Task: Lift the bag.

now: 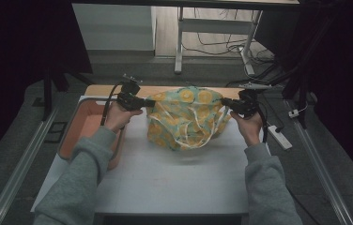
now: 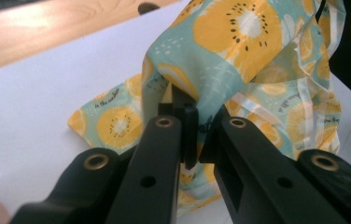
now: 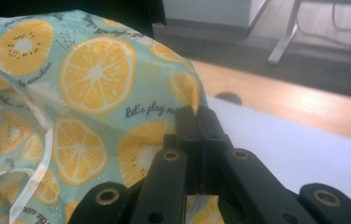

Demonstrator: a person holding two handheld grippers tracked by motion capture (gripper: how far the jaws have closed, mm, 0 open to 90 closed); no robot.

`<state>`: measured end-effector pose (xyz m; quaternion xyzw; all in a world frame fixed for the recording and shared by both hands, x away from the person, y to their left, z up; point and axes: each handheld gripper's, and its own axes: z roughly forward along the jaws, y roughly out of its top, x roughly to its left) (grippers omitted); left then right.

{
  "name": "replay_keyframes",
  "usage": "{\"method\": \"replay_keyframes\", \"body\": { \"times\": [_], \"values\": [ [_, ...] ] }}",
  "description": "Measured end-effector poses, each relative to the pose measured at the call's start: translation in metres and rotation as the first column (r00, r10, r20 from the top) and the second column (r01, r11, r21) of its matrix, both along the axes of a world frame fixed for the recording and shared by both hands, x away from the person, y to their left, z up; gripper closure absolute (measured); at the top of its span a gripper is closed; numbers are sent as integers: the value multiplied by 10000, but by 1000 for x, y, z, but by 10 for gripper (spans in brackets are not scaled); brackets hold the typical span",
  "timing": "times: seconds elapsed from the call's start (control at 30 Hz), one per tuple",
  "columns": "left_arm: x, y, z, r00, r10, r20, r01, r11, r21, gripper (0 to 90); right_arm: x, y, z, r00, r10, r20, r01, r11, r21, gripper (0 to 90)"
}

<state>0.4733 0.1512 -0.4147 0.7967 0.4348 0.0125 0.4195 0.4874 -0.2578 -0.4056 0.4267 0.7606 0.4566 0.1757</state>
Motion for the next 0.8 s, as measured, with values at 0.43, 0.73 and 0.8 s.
{"method": "replay_keyframes", "body": {
  "times": [0.43, 0.73, 0.8],
  "values": [
    [-62, 35, 15, 9866, -110, 1629, 107, 9999, 24, 112, -59, -29, 28, 9909, 1016, 881, -1078, 9918, 683, 391],
    [-133, 42, -11, 9851, -349, 1685, 298, 9990, 325, 156, -100, -33, -4, 9785, 1975, 598, -1987, 9800, 147, 390],
    [-142, 44, -18, 9852, -319, 1684, 254, 9989, 405, 158, -105, -32, -9, 9764, 2070, 613, -2084, 9779, 159, 394]
  ]
}}
